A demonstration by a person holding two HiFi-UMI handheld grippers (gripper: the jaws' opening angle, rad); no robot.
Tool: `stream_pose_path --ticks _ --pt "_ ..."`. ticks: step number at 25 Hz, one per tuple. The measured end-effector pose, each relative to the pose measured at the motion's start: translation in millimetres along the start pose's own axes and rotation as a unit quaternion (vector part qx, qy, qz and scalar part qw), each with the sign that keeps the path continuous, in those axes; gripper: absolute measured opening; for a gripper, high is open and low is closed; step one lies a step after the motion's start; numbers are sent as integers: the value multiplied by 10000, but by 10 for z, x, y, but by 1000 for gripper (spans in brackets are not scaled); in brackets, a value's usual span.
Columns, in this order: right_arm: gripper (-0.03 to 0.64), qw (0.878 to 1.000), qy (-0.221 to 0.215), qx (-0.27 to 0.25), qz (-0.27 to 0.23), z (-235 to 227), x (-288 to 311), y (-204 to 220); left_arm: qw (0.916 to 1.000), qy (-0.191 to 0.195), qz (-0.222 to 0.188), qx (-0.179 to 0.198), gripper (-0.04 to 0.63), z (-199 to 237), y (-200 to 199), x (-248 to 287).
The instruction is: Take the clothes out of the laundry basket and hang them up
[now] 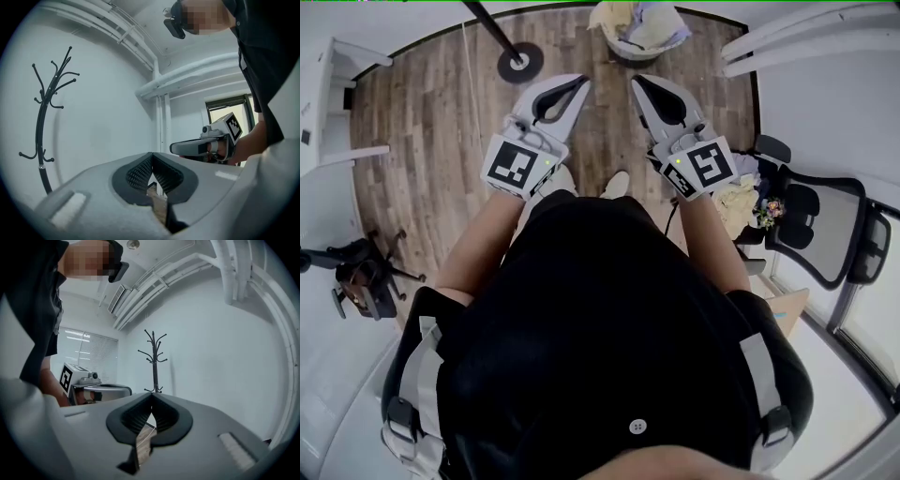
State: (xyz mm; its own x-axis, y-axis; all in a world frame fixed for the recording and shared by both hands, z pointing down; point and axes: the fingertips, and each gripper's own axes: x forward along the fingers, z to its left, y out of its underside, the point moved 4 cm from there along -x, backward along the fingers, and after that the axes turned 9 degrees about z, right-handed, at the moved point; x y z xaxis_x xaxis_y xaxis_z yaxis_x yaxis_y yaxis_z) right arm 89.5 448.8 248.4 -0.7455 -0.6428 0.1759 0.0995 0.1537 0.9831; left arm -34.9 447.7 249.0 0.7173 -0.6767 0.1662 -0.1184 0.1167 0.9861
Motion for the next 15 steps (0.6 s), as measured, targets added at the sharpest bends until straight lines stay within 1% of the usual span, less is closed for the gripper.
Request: stream_pose_path --ticks 3,7,10,11,12,13,14,15 --pt "-9 10000 34 -24 19 -8 11 5 9998 -23 189 -22 0 25 18 -16" --pt "-9 10000 69 -31 10 -29 -16 4 10000 -11 25 -2 0 21 16 4" --pt "-4 9999 149 12 -63 -65 -32 -11 10000 -60 16 -3 0 27 0 9" --pt "66 9997 195 85 -99 -87 -32 -15 9999 -111 -18 -12 9 38 1 10" --pt "244 9995 241 186 -121 -115 -26 -16 9998 -176 -54 -32 137 53 1 12" --pt "394 9991 292 283 -126 -145 -20 -11 9997 -246 -70 -60 259 72 -2 17" --pt "446 9987 347 343 -115 -173 -17 -2 9995 -311 -68 -79 307 94 -5 22" --pt "459 9985 397 355 -95 -196 -19 9 9993 -365 -60 -78 351 116 -1 26"
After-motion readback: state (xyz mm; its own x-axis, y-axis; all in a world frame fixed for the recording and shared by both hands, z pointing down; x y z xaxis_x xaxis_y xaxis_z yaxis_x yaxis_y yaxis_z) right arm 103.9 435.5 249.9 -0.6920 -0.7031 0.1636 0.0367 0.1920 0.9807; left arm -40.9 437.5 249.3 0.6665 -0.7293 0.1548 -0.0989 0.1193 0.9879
